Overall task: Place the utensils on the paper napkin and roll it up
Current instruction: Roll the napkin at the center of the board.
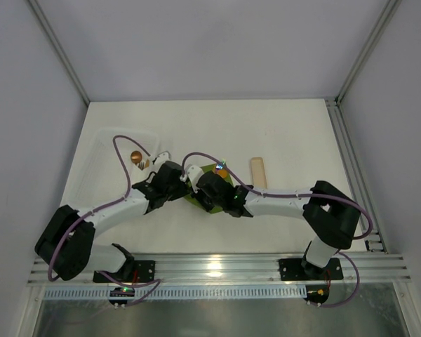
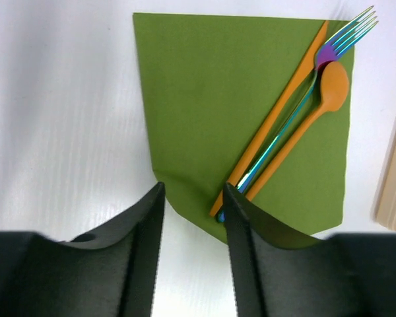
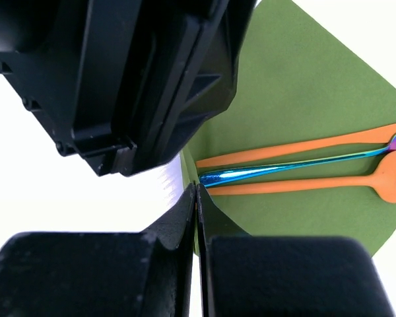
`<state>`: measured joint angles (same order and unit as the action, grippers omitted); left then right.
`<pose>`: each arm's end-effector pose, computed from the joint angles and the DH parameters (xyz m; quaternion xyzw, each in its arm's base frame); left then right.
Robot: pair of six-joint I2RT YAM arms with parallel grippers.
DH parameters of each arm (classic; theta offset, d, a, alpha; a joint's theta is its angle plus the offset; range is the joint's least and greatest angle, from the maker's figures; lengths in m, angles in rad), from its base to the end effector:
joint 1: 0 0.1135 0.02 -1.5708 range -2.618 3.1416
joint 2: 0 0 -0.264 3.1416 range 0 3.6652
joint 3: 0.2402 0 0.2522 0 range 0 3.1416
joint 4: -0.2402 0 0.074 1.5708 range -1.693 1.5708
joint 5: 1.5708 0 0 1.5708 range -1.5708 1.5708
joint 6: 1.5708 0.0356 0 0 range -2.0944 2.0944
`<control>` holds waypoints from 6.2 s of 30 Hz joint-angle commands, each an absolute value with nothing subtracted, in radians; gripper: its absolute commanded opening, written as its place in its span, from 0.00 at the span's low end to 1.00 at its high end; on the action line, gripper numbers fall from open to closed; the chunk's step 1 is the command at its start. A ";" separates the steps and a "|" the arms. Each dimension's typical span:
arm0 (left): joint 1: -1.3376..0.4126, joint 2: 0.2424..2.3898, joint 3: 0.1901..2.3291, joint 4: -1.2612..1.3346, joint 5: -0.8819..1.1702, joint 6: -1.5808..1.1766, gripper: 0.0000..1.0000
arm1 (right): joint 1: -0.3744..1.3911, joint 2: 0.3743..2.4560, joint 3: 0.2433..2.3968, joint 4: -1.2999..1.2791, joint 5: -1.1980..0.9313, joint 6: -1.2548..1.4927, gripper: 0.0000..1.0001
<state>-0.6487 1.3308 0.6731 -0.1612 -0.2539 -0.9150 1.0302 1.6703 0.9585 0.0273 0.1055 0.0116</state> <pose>0.2141 -0.1511 0.1885 -0.1686 0.9083 -0.1730 0.3414 0.1863 0.3030 0.1924 -0.4201 0.7987 0.1718 0.3951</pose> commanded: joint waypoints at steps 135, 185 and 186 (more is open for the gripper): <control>-0.649 1.447 0.431 0.321 -0.034 -0.988 0.00 | 0.916 1.790 1.042 0.067 0.084 0.126 0.09; -0.652 1.408 0.445 0.287 -0.015 -0.999 0.00 | 0.732 1.864 0.784 0.586 -0.499 0.606 0.04; -0.652 1.407 0.446 0.287 -0.017 -0.999 0.00 | 0.732 1.874 0.781 0.589 -0.500 0.609 0.03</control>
